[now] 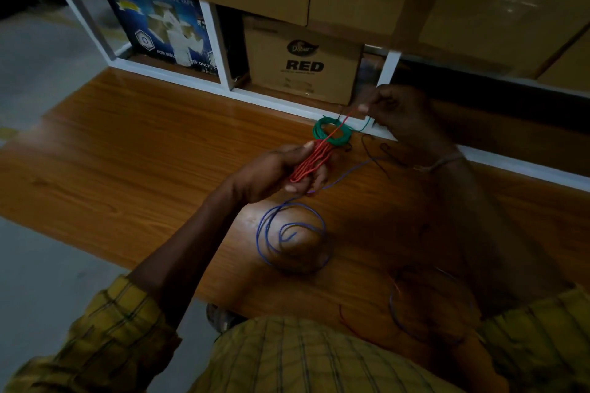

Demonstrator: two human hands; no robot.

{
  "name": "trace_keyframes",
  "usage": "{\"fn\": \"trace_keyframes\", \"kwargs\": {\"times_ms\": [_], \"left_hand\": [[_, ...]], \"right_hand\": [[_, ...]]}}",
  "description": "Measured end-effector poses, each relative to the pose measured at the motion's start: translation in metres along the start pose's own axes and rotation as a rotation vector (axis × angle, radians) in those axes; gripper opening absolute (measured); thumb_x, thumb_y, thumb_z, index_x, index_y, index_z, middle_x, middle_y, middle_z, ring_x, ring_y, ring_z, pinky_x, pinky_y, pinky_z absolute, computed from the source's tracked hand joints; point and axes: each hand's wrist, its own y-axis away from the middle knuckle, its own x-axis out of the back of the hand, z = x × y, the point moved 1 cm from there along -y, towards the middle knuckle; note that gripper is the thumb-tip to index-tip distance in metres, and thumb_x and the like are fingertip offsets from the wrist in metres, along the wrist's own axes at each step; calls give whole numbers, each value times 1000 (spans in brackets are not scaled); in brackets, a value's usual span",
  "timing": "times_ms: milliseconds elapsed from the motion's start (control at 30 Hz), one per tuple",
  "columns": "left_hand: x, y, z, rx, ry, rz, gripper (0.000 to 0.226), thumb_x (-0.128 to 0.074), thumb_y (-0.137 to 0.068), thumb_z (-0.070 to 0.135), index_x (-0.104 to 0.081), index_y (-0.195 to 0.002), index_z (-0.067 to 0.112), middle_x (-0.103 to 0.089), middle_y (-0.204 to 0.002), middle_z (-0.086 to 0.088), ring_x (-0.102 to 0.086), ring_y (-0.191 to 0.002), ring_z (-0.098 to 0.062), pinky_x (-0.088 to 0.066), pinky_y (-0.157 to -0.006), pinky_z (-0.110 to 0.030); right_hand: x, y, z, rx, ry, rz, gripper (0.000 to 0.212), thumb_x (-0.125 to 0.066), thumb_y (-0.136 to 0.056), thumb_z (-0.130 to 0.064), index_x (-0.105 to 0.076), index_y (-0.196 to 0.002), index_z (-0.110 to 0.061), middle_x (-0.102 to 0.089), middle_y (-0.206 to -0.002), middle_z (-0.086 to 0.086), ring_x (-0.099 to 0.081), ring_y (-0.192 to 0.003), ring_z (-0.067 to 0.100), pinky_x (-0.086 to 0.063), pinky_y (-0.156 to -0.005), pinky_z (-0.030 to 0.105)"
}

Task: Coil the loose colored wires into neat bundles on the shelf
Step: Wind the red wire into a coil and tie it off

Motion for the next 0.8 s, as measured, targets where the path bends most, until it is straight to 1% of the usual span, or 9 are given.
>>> {"fn": "trace_keyframes", "kwargs": {"times_ms": [67,167,267,367,467,533,600,733,800], "left_hand": [[-3,0,6,-27,121,-7,49,-19,-117,25,-52,-136,-5,-61,-92,-18,-45,-48,-9,-31,-50,-25],[-5,-2,16,-125,237,10,54,-18,-117,26,-38,-149,-12,-60,-97,-16,-46,-50,-8,-40,-55,-26],[0,-7,25,-221,358,99,57,-19,-117,30,-34,-152,-12,-63,-102,-13,-50,-54,-8,-46,-59,-24],[8,-14,27,-243,330,260,59,-22,-116,36,-43,-146,-10,-66,-103,-10,-56,-65,-10,-50,-67,-24],[8,-22,22,-202,108,450,63,-24,-116,42,-60,-134,-6,-66,-100,-16,-63,-79,-18,-53,-79,-28],[5,-28,19,-225,-146,574,54,-25,-116,38,-62,-124,1,-71,-108,-18,-67,-80,-21,-55,-75,-25],[4,-31,15,-268,-399,597,38,-27,-117,33,-56,-117,10,-72,-112,-20,-70,-76,-25,-56,-70,-26],[11,-31,6,-163,-738,536,34,-32,-115,42,-48,-117,12,-70,-103,-13,-71,-75,-26,-60,-69,-45],[10,-29,6,-106,-791,485,37,-32,-114,43,-50,-118,11,-69,-98,-8,-69,-75,-20,-59,-68,-43]], "right_hand": [[-16,-3,17,46,120,11,17,-72,-92,-32,-75,-88,-16,-72,-83,0,-68,-81,17,-51,-72,33],[-43,8,33,-8,268,-70,15,-64,-98,-21,-77,-95,-14,-73,-92,6,-68,-90,25,-46,-73,33],[-77,41,32,-141,329,-241,25,-57,-103,-27,-63,-79,-29,-57,-74,-9,-56,-74,13,-34,-66,29],[-102,72,24,-89,271,-340,37,-53,-104,-31,-48,-68,-30,-52,-64,-9,-54,-67,13,-39,-67,33],[-107,90,6,22,267,-397,33,-55,-103,-25,-50,-71,-30,-49,-60,-10,-50,-58,6,-35,-62,33],[-96,97,-16,-9,242,-456,9,-57,-103,-25,-66,-99,-26,-54,-62,-10,-54,-57,4,-42,-60,31],[-73,96,-38,-102,156,-536,21,-57,-104,-27,-61,-123,-19,-61,-63,-5,-57,-50,2,-42,-49,18],[-14,82,-68,-229,-13,-596,17,-58,-103,-30,-68,-108,-16,-63,-58,2,-46,-42,15,-35,-37,21],[9,72,-69,-238,-119,-523,18,-65,-99,-26,-70,-104,-9,-57,-58,4,-40,-44,20,-32,-35,21]]}}
